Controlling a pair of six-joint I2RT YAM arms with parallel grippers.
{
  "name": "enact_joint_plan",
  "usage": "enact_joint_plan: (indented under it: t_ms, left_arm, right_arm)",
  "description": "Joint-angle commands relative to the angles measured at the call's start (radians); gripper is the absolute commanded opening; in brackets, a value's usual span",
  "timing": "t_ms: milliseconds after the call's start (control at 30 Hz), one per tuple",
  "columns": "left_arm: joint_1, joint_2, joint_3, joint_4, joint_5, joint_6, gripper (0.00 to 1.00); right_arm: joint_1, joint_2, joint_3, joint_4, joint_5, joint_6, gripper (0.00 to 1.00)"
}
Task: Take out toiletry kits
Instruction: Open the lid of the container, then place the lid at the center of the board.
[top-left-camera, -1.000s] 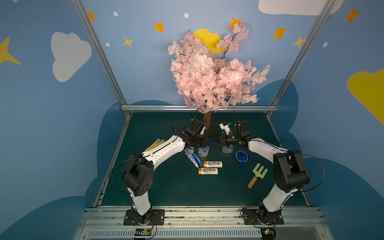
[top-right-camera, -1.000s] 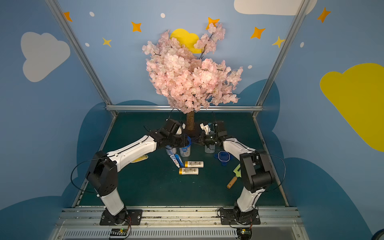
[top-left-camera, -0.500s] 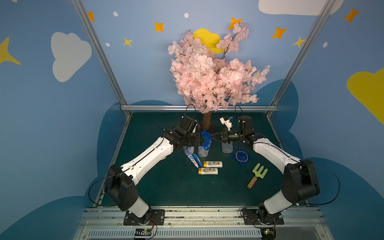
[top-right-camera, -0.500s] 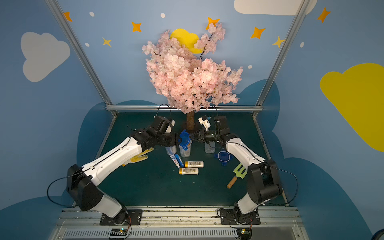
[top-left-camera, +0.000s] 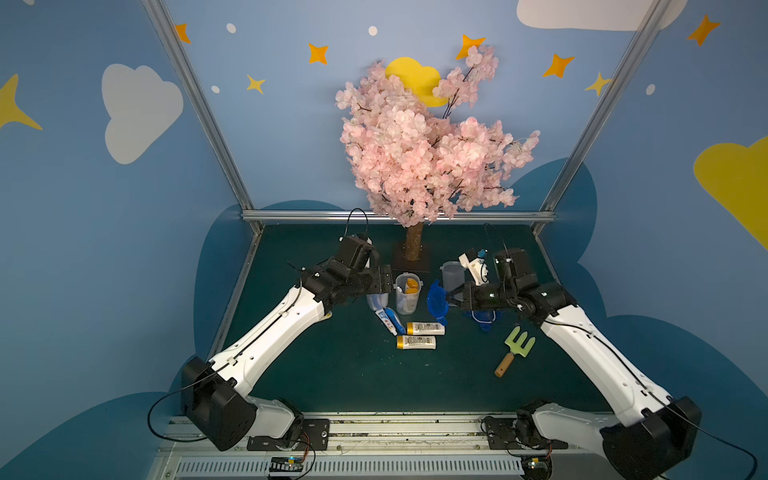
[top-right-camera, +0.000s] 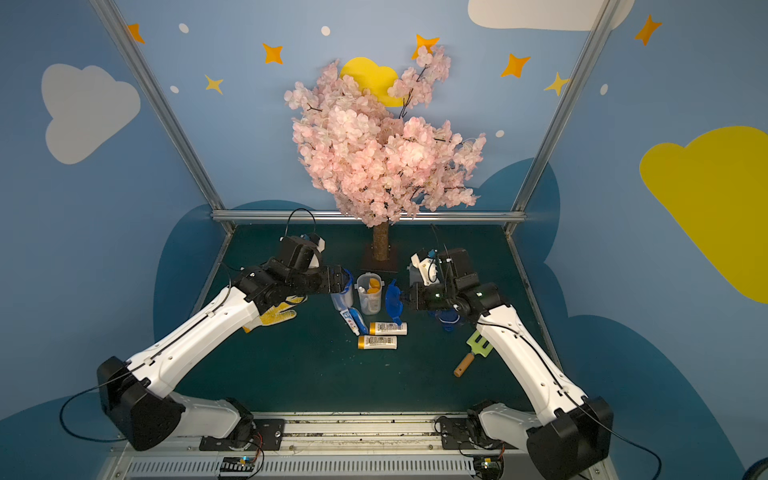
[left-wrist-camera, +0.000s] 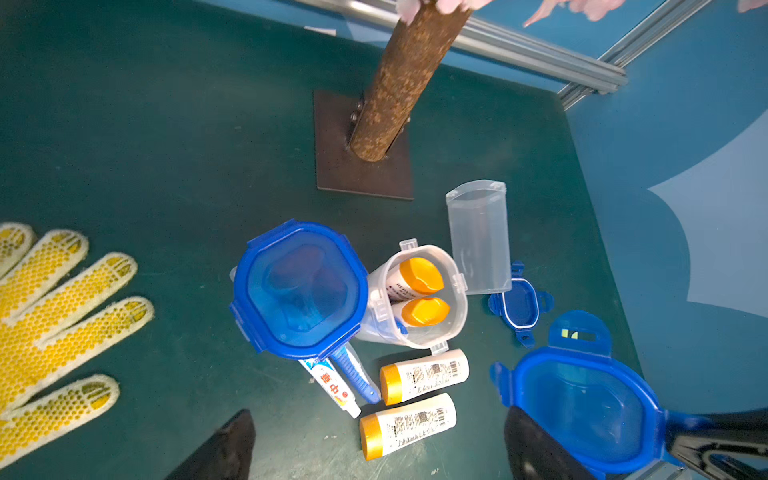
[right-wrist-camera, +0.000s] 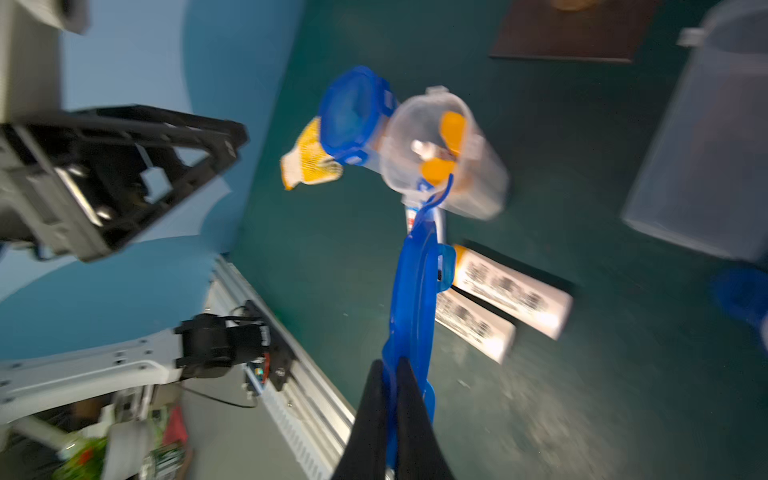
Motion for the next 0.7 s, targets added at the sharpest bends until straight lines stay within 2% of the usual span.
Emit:
enact_joint_plan:
  t_ms: [0,67,200,333,500,667]
  left_arm:
    - [0.009,0.006,0.004,-0.021,0.007,0.023,0.98]
    - [0.010,0.013,0.004,-0.022,0.011,0.026,0.99]
    - [0.012,0.030,0.007,-0.027,0.024,0.027,0.99]
    - [0.011,0.043,0.015,-0.035,0.041,0.027,0.98]
    - [0.012,0.056,0.026,-0.048,0.052,0.027,0.95]
    - [0.010,0.074,0.040,-0.052,0.079,0.023,0.91]
  right_arm:
    - [0.003,-0.028,-0.052,-0.274,0.395,-0.077,0.00]
    - [0.004,-0.041,-0.095,-0.280,0.482,-0.075,0.00]
    - [0.006,-0.024,-0.160,-0.216,0.500,-0.043,0.00]
    - [0.023,0.051,-0.153,-0.222,0.551,0.023,0.00]
    - [0.117,0.166,-0.160,-0.207,0.607,0.078,0.00]
    - [0.187,0.314,-0.149,-0.175,0.533,0.079,0.00]
